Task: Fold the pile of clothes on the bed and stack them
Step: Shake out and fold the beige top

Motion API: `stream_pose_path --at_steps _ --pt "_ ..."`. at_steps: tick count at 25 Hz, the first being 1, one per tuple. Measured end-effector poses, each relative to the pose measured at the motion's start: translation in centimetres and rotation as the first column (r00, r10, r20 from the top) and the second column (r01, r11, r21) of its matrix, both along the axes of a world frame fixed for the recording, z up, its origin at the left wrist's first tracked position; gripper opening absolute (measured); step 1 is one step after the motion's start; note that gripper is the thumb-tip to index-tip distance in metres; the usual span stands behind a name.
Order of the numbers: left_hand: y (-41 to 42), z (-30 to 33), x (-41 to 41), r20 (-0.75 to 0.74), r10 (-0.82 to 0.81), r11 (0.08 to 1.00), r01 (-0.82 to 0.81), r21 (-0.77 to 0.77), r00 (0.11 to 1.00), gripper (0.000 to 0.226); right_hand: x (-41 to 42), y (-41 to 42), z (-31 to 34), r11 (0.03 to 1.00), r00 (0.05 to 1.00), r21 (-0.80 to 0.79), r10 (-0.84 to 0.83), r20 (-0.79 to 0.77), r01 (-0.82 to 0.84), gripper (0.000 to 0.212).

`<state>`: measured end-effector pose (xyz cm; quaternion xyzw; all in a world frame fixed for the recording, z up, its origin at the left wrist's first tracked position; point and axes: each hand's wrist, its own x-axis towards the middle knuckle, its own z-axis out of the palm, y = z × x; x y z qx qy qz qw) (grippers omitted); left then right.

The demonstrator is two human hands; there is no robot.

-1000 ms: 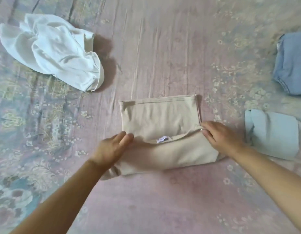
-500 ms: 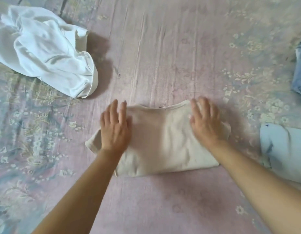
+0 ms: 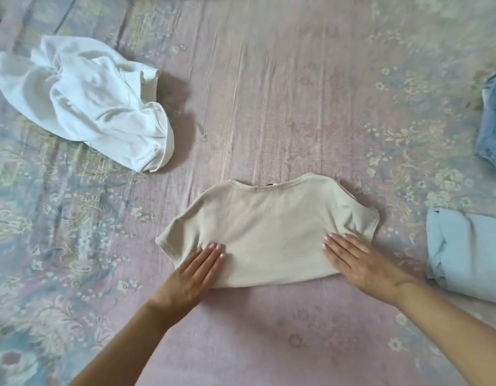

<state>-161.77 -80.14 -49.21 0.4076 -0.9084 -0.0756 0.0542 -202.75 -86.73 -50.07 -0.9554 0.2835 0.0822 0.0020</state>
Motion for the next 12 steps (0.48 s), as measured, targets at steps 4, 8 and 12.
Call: stream_pose_path --at_steps 4,8,12 --pt "-1.4 4.1 0.7 -0.089 0.056 0.995 -0.064 -0.081 0.994 0.023 0.4 -1.2 4.8 0.985 0.956 -0.058 -0.143 0.258 0.163 0.039" --pt "-4.0 11.1 1.6 -0.213 0.251 0.96 -0.271 -0.071 0.944 0.016 0.8 -3.2 12.4 0.91 0.793 0.119 -0.406 0.455 0.398 0.029" --pt "-4.4 17.9 1.3 -0.206 0.239 0.964 -0.207 0.164 0.949 0.012 0.9 -2.7 19.3 0.662 0.697 0.512 -0.7 0.158 0.548 0.03"
